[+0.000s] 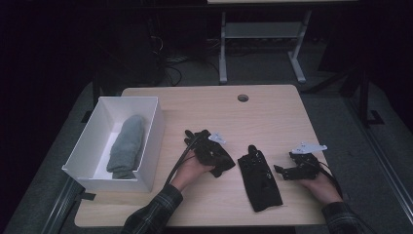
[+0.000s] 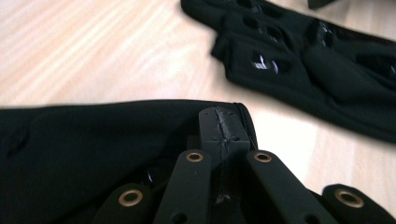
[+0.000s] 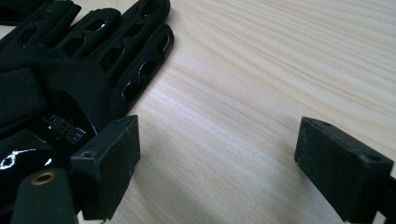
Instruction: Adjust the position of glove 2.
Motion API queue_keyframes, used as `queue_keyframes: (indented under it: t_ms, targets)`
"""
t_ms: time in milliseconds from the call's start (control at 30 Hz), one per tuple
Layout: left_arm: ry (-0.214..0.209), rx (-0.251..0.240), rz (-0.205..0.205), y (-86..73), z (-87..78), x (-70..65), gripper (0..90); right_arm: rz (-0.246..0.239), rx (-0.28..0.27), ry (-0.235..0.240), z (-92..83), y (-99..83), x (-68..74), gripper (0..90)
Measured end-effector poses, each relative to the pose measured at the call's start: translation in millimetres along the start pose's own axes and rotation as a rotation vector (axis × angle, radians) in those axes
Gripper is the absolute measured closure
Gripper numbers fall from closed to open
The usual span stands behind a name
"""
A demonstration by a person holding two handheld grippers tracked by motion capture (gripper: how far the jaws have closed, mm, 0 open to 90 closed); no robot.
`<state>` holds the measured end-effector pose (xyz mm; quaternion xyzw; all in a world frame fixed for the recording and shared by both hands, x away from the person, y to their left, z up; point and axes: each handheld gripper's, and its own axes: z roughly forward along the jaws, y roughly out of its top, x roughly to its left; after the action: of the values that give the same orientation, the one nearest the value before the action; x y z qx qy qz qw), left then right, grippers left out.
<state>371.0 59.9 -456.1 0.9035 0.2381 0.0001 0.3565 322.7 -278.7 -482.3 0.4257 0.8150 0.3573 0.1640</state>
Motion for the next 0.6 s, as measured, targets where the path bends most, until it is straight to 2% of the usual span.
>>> queue_keyframes:
  t_ms: [233, 367, 600]
  targets:
    - [-0.027, 0.032, 0.022, -22.0, -19.1, -13.5, 89.6, 0.001, 0.001, -0.001, 0.0, 0.1, 0.1, 14.0]
    - [-0.039, 0.033, 0.026, -36.9, -29.4, -23.4, 89.6, -0.001, 0.001, -0.001, 0.1, 0.1, 0.0, 14.0]
    - [-0.053, 0.046, 0.023, -56.2, -45.1, -33.3, 89.5, -0.006, -0.002, -0.003, 0.3, 0.2, -0.3, 14.0]
